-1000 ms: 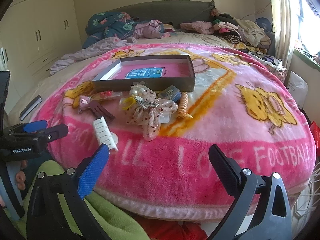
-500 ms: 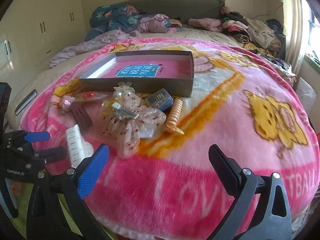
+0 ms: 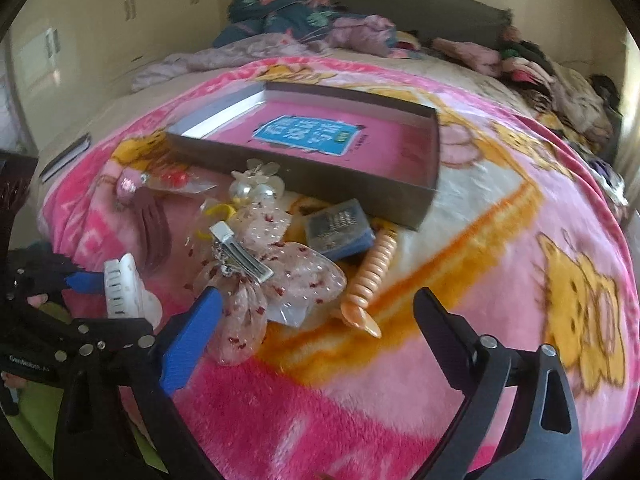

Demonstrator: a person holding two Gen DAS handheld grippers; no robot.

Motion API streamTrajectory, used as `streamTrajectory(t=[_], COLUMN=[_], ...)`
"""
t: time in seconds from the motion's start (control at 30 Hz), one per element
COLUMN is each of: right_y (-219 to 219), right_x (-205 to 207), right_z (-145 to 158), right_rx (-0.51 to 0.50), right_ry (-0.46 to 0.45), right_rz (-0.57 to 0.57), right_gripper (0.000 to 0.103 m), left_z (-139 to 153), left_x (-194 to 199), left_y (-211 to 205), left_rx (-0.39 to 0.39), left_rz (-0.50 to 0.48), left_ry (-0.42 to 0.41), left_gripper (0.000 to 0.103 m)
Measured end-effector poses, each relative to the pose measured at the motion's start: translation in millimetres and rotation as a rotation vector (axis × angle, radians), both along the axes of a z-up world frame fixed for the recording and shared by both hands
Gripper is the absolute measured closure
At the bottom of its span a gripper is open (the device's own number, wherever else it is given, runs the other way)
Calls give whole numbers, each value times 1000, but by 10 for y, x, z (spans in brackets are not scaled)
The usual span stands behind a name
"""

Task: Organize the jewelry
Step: 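Grasp the white claw clip with the left gripper while the right gripper grasps the polka-dot bow, then carry the white claw clip and polka-dot bow into the grey box and release both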

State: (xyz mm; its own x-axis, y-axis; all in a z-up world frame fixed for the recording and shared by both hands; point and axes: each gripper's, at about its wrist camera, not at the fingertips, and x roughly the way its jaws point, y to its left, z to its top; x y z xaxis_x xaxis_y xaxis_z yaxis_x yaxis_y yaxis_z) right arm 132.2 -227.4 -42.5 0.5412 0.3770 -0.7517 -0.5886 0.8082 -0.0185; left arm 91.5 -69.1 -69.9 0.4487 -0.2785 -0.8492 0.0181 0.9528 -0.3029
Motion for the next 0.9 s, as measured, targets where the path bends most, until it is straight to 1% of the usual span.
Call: streamTrajectory(t=[0.1, 0.13, 0.23, 0.27, 0.33, 0.4, 0.47, 0.57, 0.67, 0.9], right_y=[117, 146, 271, 317, 359, 386, 393, 388, 354, 201], right_x=[19, 23, 41, 58, 95, 136, 152, 150, 158, 219], right_z=[-15, -18, -43, -55, -73, -97, -104, -84, -60, 84], right_rx=[-22, -23, -34, -38, -35, -30, -18, 6, 29, 97], right_ry=[-1, -1, 0, -1, 5, 19, 25, 22, 18, 4], right_rz=[63, 80, 131, 142, 149, 157, 168, 175, 163, 103], right_gripper=[16, 18, 24, 28, 33, 41, 61, 73, 79, 81], left_z=[2, 10, 29, 38, 46, 62, 96, 155, 213, 374], left_x=[-4, -5, -14, -22, -24, -28, -37, -47, -43, 23], left_y=[-3, 2, 30, 42, 48, 47, 52, 68, 87, 153], left_rx=[4, 6, 4, 3, 11, 20, 28, 28, 29, 22], left_rz=[-7, -9, -14, -16, -19, -22, -24, -27, -25, -17], left_ry=[0, 1, 0, -2, -6, -12, -21, -35, -49, -81], left_gripper=[57, 62, 64, 65, 66, 67, 68, 70, 72, 73])
